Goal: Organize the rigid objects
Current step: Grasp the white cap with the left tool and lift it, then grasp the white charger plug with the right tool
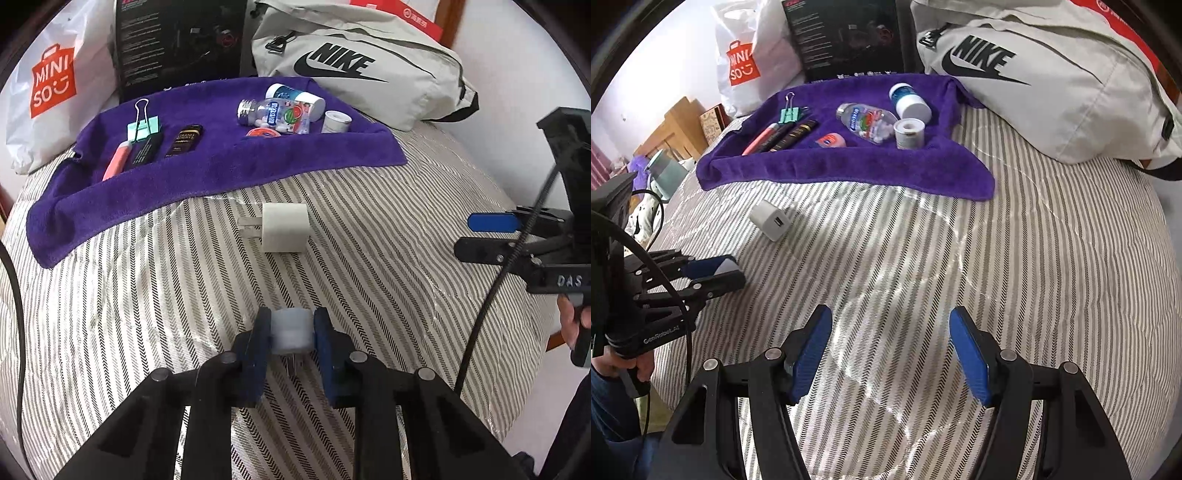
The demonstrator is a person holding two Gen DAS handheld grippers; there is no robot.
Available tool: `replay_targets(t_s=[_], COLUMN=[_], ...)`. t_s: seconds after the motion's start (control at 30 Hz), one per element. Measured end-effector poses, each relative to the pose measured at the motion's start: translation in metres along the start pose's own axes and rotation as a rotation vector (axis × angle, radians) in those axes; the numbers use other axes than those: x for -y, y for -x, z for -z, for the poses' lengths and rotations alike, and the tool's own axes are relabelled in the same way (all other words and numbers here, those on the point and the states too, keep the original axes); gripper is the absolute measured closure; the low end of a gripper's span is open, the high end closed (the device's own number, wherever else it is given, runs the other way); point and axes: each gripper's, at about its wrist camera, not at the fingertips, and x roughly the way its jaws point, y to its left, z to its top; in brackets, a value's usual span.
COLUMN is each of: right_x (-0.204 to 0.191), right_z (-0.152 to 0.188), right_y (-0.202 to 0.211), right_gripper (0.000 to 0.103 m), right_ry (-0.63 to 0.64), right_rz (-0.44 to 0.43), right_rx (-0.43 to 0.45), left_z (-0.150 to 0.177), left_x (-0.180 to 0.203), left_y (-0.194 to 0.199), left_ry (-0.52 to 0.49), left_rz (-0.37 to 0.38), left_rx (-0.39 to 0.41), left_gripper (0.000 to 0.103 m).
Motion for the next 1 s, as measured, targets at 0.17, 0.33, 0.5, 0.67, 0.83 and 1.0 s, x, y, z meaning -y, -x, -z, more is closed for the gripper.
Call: replay_targets(t_s=[0.17,0.33,0.5,0.67,0.83,1.0], right_x=[0.003,-0.009,-0.034,-0.061,-0.08,-0.089], right_z=[0.002,-0.004,-0.018,-0.033,-0.041,-0.044], right_y=[-0.006,-0.005,-0.011,-0.025,-0.044,-0.059], right_gripper=[0.037,0.037,0.037,0.037,0.038,0.04], right_ry=[-0.017,0.011,0.079,0.144,0.201,0.247], right_rz=[0.002,-0.028,-0.08,-0.147,-0.152,-0.14], right_rx=[-0.017,0.003,0.022,0.034,0.027,0.033], left_z=[-0.003,-0.004,-0.001,0.004,0.008,0.011], left_x=[-0.006,-0.034,-0.065,-0.086,-0.094,-0.098], left_y=[0.003,0.011,0.021,0.023,0.022,0.023], left_ry=[0.004,0.052,0.112,0.162,0.192,0.218], left_rz=[-0.031,-0.074,-0.118,-0.141,-0.143,-0.122], left_rx=[0.011,0.012,0.019,0.014,0.013,0.024], left_gripper=[0.08,0.08,0.08,0.08,0.08,0.08])
